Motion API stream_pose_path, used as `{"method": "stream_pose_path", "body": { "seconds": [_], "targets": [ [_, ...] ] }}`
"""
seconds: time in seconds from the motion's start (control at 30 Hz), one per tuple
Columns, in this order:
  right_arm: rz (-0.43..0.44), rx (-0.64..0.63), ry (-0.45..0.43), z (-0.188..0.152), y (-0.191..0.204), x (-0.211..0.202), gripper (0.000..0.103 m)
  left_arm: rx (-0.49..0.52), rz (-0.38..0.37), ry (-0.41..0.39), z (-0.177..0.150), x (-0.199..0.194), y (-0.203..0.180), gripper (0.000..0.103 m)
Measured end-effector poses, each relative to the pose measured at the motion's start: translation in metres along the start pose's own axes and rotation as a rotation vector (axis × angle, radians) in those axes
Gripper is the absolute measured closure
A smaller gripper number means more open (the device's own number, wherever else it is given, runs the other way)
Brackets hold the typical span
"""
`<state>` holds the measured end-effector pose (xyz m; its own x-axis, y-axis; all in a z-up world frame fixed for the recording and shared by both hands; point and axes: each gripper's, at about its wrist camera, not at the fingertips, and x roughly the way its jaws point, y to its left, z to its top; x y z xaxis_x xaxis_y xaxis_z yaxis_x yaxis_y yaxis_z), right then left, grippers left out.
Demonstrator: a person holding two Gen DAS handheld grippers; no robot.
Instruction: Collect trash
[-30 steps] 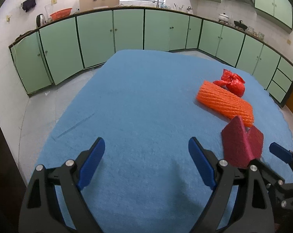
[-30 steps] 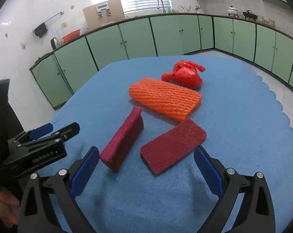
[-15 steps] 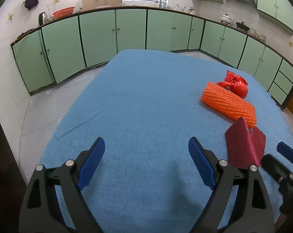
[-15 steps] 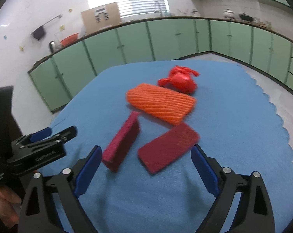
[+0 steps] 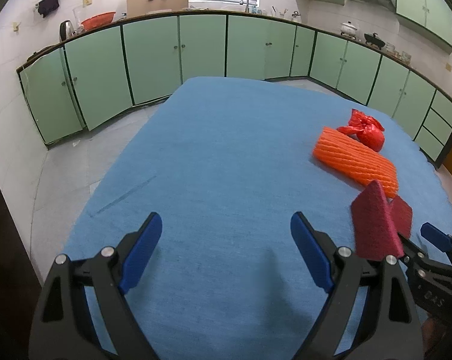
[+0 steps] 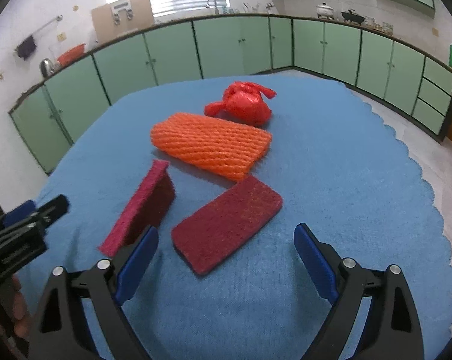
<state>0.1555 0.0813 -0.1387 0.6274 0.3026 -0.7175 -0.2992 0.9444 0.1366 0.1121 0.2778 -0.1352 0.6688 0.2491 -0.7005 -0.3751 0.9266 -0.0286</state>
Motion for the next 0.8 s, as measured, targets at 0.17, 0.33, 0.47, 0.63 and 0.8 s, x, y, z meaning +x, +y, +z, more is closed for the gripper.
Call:
{"method": "stream_pose_path", "body": {
  "seconds": [0.17, 0.33, 0.47, 0.63, 0.8],
  "targets": [
    [-0.020, -0.006, 0.030, -0.001, -0.001, 0.006, 0.014, -0.010, 0.003, 0.008, 0.000, 0.003, 0.003, 0.018],
    [-0.042, -0.031, 0.037, -0.006, -0.014, -0.003, 0.013, -0.003, -0.008, 0.011, -0.002, 0.005, -0.002, 0.018],
    [-0.072, -0.055, 0.017, -0.010, -0.022, -0.018, 0.012, 0.004, -0.019, 0.011, -0.002, 0.004, -0.008, 0.018],
    [-0.100, -0.061, 0.028, -0.010, -0.026, -0.026, 0.012, 0.012, -0.029, 0.009, -0.002, 0.003, -0.014, 0.018],
    [-0.126, -0.052, 0.038, -0.016, -0.035, -0.033, 0.012, 0.010, -0.033, 0.008, -0.002, 0.002, -0.015, 0.018]
  ]
}}
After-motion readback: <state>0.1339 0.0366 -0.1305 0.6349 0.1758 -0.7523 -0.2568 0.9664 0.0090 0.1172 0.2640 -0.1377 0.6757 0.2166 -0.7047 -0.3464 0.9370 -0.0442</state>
